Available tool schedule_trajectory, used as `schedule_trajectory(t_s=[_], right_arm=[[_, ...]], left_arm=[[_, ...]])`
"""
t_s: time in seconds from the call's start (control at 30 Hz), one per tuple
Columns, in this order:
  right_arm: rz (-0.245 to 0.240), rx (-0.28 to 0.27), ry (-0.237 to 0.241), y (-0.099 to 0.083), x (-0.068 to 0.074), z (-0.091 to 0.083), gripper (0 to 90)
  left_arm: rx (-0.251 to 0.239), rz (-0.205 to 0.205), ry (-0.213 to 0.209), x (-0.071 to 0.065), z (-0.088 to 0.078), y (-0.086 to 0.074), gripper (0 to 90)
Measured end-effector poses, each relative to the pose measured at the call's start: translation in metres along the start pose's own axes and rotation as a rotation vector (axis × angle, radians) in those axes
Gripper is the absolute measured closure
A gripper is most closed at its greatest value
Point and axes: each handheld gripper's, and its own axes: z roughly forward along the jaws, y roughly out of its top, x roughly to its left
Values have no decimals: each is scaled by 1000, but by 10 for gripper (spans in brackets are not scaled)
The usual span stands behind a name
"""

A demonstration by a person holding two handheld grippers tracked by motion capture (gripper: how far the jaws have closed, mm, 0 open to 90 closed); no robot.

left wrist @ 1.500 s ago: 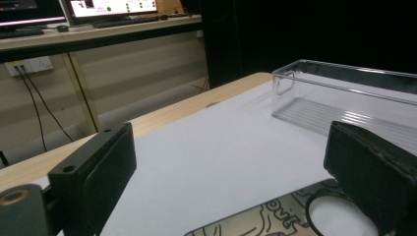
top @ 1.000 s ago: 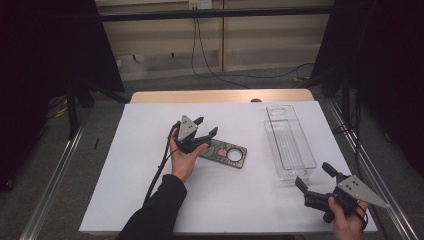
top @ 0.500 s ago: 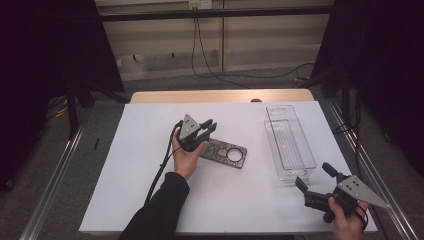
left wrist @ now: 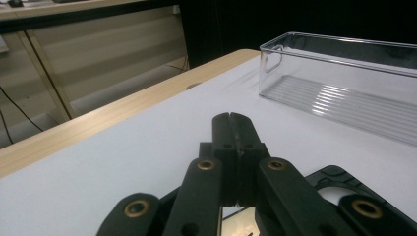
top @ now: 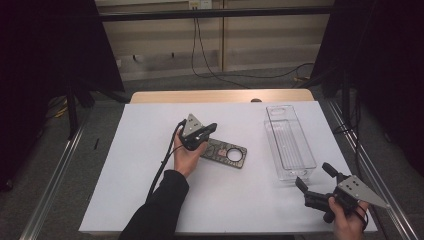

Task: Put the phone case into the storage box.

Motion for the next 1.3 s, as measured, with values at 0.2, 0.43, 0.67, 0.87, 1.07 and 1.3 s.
schedule_trajectory(t_s=[0.2,0.43,0.67,0.87,1.07,1.3], right_arm=[[0,1,0,0,0,0,0],[3,-1,-1,0,0,0,0],[-2,1,2,0,0,0,0],[0,1,-1,0,-1,0,0],[-4,3,0,0,0,-1,0],[-1,-1,1,0,-1,-1,0]], left_arm=[[38,-35,-12,8,3,2,900],[93,-40,-24,9,6,3,900],[161,-40,-30,8,10,4,900],[236,-92,-58,12,16,-5,900],[265,-130,-52,13,20,-6,900],[324,-136,-37,16,25,-5,900]])
